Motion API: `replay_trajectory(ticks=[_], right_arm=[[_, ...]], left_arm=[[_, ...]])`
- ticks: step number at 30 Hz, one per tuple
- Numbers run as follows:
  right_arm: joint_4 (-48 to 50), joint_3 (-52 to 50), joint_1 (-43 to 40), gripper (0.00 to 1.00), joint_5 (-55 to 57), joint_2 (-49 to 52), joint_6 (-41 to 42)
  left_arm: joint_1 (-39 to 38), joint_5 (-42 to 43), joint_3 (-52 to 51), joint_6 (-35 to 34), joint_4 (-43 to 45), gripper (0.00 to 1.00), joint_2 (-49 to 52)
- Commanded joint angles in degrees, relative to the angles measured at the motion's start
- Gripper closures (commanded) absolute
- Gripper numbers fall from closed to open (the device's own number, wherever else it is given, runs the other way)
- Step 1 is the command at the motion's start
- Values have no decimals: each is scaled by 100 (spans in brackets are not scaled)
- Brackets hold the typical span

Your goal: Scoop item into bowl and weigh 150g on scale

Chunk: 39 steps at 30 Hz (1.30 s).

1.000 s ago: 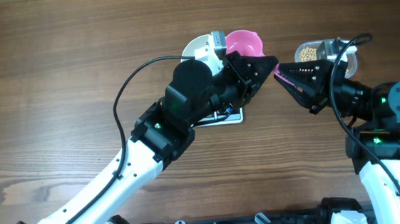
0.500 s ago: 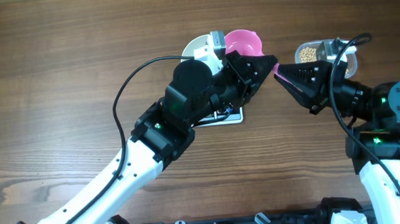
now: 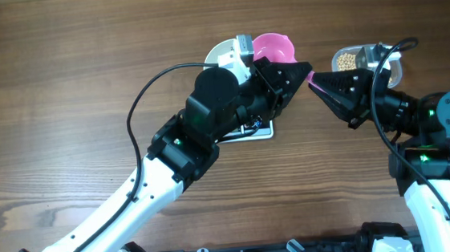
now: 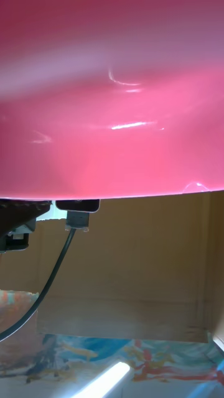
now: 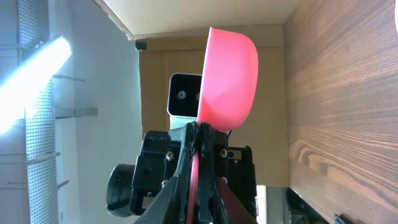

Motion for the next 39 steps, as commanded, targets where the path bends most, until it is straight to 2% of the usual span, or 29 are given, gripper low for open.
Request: replay_trajectory(ticks=[1, 10, 14, 16, 19, 21, 22, 23, 24, 27, 31, 35, 39], right_arm=[[52, 66, 28, 93, -107, -9, 114], [160, 66, 28, 96, -114, -11, 127], [251, 66, 28, 96, -114, -11, 125], [452, 66, 28, 96, -109, -11, 129], [817, 66, 26, 96, -39, -11, 76], [940, 66, 26, 96, 70, -11, -83], [927, 66, 20, 96, 125, -11, -205], [918, 66, 15, 95, 179, -9, -326], [863, 66, 15, 95, 238, -9, -437], [675, 66, 13, 95, 420, -9, -774], [184, 68, 4, 95, 686, 2, -1338], [-273, 103, -107, 95, 1093, 24, -1921], [-813, 402, -466, 96, 1108, 118, -2470]], left_arm=[[-31, -76, 57, 33, 37, 96, 33], [-31, -76, 57, 33, 37, 96, 33], [-31, -76, 57, 33, 37, 89, 33], [-31, -76, 57, 33, 35, 76, 33], [-31, -76, 57, 37, 35, 37, 33], [-31, -74, 57, 39, 9, 21, 33], [-31, -74, 57, 66, -9, 17, 33], [-31, -74, 57, 216, -4, 6, 33], [-28, -76, 57, 380, -7, 0, 33], [-24, -81, 57, 723, -9, 0, 33], [-11, -166, 57, 844, -7, 0, 31], [-9, -164, 57, 1598, -55, 0, 20], [20, -229, 57, 2291, -542, 0, -24]])
